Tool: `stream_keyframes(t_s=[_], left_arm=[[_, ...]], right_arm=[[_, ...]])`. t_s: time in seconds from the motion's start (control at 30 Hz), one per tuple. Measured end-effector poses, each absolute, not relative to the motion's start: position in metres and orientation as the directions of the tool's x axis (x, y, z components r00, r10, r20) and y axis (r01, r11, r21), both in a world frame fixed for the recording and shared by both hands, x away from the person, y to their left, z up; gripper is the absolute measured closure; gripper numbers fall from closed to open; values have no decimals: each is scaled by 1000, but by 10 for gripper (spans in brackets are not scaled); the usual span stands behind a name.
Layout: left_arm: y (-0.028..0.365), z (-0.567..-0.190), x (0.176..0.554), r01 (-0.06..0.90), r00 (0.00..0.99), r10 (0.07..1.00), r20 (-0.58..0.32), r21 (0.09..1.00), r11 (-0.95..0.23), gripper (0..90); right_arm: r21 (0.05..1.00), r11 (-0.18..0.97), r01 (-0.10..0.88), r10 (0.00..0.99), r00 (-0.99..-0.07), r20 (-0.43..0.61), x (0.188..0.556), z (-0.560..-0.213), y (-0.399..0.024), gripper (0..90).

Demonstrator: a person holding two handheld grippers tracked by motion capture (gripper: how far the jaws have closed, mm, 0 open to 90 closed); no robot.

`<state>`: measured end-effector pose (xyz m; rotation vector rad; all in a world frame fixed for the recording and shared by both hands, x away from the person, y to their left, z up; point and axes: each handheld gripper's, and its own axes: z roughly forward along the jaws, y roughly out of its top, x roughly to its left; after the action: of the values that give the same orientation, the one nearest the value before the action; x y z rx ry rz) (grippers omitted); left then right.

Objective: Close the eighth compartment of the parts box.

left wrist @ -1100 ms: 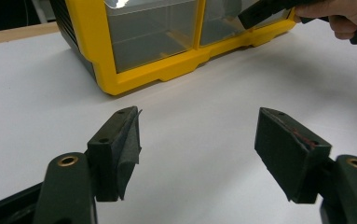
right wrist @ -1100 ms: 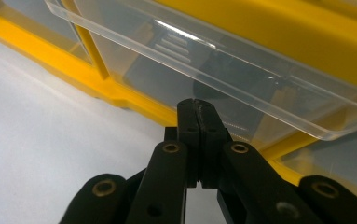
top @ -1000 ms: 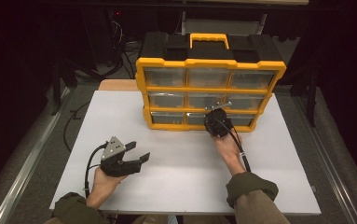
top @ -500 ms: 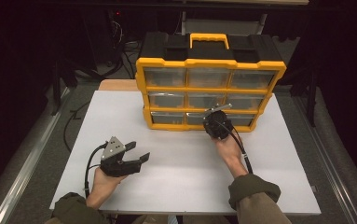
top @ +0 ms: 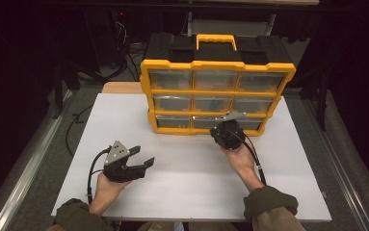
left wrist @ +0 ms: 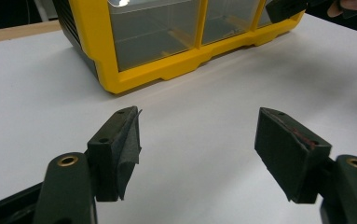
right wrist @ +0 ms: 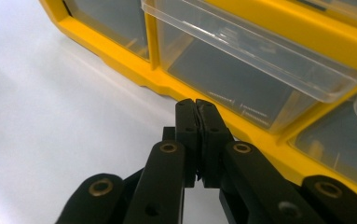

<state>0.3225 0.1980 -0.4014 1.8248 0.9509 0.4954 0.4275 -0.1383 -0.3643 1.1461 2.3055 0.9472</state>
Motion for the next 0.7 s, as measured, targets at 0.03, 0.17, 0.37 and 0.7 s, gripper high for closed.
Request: stream_keyframes(t_s=[0.03, 0.17, 0.37, 0.7], left_arm=[[198, -401, 322, 388, 610, 788, -79, 897, -211, 314], [198, -401, 322, 387, 609, 789, -77, 898, -210, 314], [198, -401, 322, 387, 607, 791, -79, 898, -207, 314], [198, -401, 322, 387, 607, 791, -80, 898, -207, 314]], right_arm=[[720, 435, 541, 809, -586, -48, 426, -364, -140, 896], [726, 428, 539, 805, -593, -35, 421, -362, -144, 883], [726, 438, 531, 793, -608, -33, 413, -360, -149, 810], [732, 418, 537, 788, -616, 2, 404, -357, -159, 609]])
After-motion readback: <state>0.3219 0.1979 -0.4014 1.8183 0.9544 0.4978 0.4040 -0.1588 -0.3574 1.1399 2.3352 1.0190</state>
